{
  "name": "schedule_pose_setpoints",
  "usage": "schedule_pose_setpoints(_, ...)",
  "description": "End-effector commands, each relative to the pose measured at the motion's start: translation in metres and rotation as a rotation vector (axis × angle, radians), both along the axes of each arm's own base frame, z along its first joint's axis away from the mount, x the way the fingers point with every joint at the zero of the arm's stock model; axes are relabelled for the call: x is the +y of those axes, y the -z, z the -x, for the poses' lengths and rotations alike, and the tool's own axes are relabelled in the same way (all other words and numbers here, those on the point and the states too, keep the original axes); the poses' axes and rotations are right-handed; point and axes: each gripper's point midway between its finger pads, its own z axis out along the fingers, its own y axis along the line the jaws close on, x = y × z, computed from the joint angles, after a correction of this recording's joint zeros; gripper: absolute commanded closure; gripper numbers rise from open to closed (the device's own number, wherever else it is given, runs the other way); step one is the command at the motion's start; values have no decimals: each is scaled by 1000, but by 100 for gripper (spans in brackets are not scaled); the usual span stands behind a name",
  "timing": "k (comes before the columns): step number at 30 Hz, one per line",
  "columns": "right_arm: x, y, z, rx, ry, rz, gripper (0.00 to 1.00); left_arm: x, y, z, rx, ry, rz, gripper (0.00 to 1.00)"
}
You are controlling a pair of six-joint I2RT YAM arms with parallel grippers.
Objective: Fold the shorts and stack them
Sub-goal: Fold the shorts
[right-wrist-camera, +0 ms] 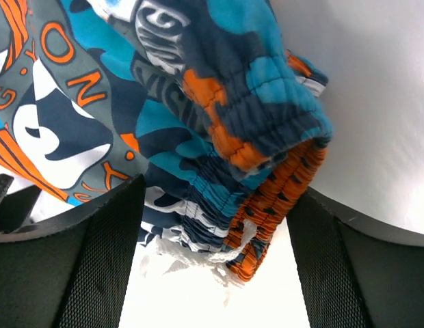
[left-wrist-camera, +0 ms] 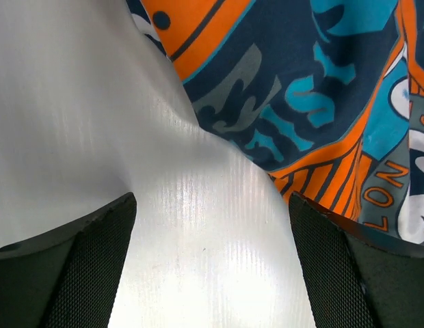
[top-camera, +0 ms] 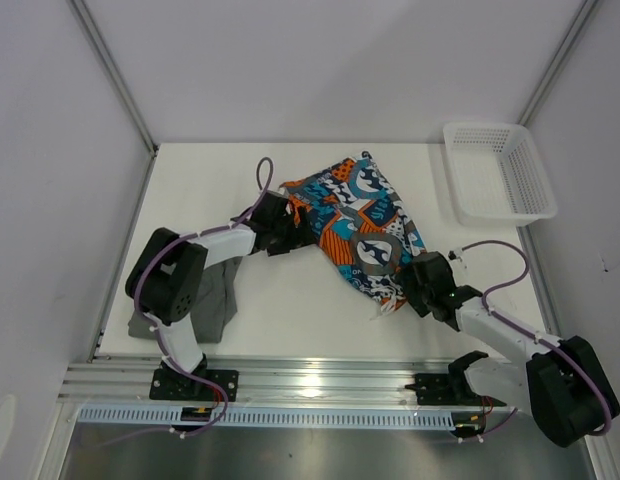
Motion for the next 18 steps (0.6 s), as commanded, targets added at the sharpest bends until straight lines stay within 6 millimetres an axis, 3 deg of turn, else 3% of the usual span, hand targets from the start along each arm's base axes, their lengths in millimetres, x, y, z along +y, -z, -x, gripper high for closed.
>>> schedule_pose_setpoints(1,-9,11,0,32,-126,101,18,1,0,4,-34,-41,-19,7)
schedule_pose_setpoints(3,-4,0,-16,2,-209,102,18,1,4,7,-29,-52,-24,7)
schedule_pose_setpoints(4,0,7,-21,26,-259,110,18,6,12,14,-13,-59,-33,7)
schedule_pose_setpoints(6,8,-1,-39,16,-361,135,20,6,2,16,-39,-80,-11,7)
schedule_pose_setpoints(7,10,12,-41,56,-398,151,21,12,10,26,-32,-86,-16,8)
schedule_pose_setpoints(9,24,9,-55,49,-480,148,22,13,-10,27,-93,-114,-7,7)
schedule_pose_setpoints(10,33,24,-53,97,-535,116,29,17,-7,36,-91,-115,-19,8)
schedule_pose_setpoints(13,58,29,-65,102,-631,79,37,10,-31,45,-153,-98,-14,8)
schedule_pose_setpoints(14,62,40,-65,126,-643,78,38,7,-36,48,-163,-87,-16,8)
schedule_pose_setpoints(18,80,40,-75,103,-663,92,37,-19,-66,58,-270,-2,-15,7)
